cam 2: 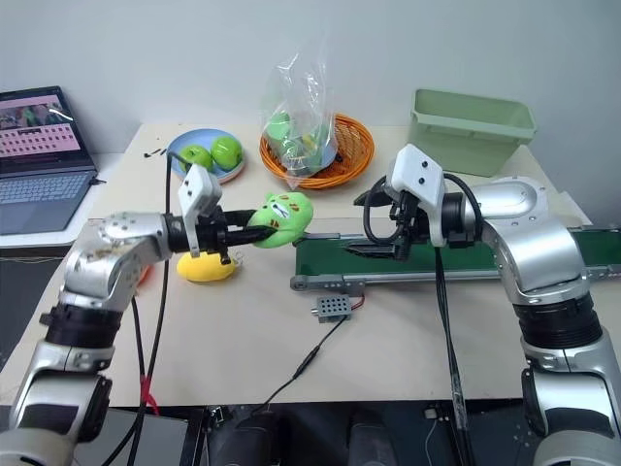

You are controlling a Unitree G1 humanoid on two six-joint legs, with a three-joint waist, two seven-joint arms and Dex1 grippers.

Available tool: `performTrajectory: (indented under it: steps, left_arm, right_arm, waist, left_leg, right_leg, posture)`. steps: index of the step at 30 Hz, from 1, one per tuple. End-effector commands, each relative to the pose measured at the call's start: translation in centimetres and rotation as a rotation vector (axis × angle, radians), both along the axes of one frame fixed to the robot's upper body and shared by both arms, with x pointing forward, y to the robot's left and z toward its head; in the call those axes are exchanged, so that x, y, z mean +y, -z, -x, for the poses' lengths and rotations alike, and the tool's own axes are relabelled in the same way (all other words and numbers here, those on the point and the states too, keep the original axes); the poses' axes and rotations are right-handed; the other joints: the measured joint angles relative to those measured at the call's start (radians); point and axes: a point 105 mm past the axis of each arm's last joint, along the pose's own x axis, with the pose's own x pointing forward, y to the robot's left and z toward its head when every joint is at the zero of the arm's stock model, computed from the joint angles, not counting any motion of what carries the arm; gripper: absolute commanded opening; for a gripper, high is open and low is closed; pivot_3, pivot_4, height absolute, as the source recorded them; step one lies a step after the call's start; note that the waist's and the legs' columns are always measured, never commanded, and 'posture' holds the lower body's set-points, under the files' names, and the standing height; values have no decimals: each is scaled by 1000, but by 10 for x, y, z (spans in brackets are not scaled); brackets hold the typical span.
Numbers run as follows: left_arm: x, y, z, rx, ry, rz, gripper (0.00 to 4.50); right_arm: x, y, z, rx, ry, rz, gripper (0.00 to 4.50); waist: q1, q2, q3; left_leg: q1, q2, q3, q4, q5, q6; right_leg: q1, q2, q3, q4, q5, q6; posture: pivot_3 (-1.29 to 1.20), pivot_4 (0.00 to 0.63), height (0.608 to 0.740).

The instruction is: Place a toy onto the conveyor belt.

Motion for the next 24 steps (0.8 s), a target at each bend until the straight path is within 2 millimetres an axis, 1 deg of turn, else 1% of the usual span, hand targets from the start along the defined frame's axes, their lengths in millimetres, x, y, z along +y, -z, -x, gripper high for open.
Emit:
performTrajectory:
  steps: [1,3,7,9,13,17,24]
  left_arm:
    - [-15,0,-9,-10,52,-38,1602]
    - [-21,3,-14,-11,59,-60,1602]
    - [-28,13,-31,39,-4,-79,1602]
    - [-34,14,-34,40,-11,-86,1602]
    - [-41,19,-34,35,18,-118,1602]
    - [-47,25,-37,75,19,-124,1602]
    - [-59,26,-34,91,71,-123,1602]
  right_arm:
    - [3,-14,5,-60,-6,-27,4500]
    - [5,-13,5,-61,-6,-29,4500]
    - [8,-14,6,-74,-9,-35,4500]
    - [9,-14,6,-80,-7,-39,4500]
    - [9,-15,7,-84,-2,-43,4500]
    - [11,-15,7,-89,-3,-46,4500]
    - [13,-15,7,-91,-2,-50,4500]
  waist:
    - [-2,0,0]
    - [-2,0,0]
    - [-3,0,0]
    - [-3,0,0]
    - [-3,0,0]
    - [-2,0,0]
    - [-2,0,0]
  left_leg:
    - [0,0,0,0,0,0]
    - [0,0,1,0,0,0]
    - [0,0,3,1,0,0]
    - [0,0,3,1,0,0]
    - [-1,0,3,1,0,1]
    - [-1,0,3,1,0,1]
    - [-1,0,3,2,0,1]
  right_leg:
    - [0,0,0,0,0,0]
    - [0,0,0,0,0,0]
    - [0,0,0,0,0,0]
    - [0,0,0,0,0,0]
    - [0,0,0,2,0,1]
    - [0,0,0,1,0,1]
    - [0,0,0,2,0,1]
  posture:
    - [0,150,740]
    - [0,150,740]
    - [0,150,740]
    - [0,150,740]
    - [0,150,740]
    - [0,150,740]
    - [0,150,740]
